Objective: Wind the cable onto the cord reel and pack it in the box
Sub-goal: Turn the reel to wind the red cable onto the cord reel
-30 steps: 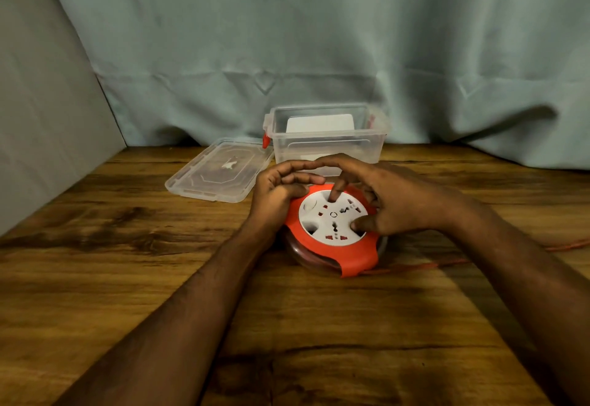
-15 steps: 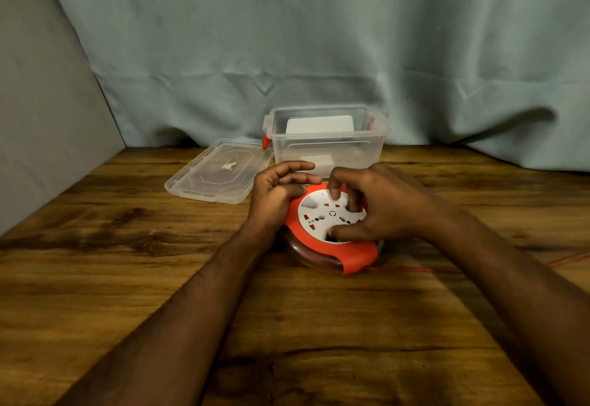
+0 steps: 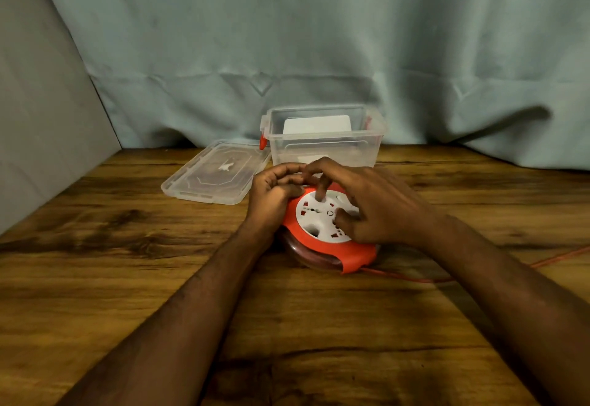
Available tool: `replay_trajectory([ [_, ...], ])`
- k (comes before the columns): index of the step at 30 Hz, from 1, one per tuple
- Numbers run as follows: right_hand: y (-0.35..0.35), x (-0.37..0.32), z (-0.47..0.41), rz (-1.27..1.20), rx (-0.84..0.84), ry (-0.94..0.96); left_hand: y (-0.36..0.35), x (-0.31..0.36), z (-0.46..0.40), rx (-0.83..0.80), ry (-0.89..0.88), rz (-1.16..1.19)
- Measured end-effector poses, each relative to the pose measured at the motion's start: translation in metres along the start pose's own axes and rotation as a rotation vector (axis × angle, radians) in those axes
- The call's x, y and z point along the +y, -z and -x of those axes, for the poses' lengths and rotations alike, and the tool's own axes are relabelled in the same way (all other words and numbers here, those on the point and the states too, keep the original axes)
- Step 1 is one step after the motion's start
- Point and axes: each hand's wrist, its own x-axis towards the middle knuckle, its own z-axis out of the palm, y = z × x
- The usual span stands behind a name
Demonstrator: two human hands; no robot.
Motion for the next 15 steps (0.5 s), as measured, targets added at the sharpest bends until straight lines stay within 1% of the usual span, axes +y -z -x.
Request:
replay_trajectory([
  [3, 0.004, 0.004, -0.001, 0.016, -0.126, -0.025, 0.000, 0.000, 0.001, 0.002, -0.005, -0.004],
  [6, 0.006, 0.010, 0.000, -0.008, -0.184, -0.075, 0.001, 0.000, -0.001, -0.008, -0.011, -0.002],
  [10, 0.010, 0.013, 0.001, -0.114, -0.226, -0.095, 0.000, 0.001, -0.001, -0.014, -0.014, -0.011],
  [15, 0.015, 0.012, 0.002, -0.119, -0.217, -0.090, 0.001, 0.000, -0.001, -0.003, -0.021, -0.016],
])
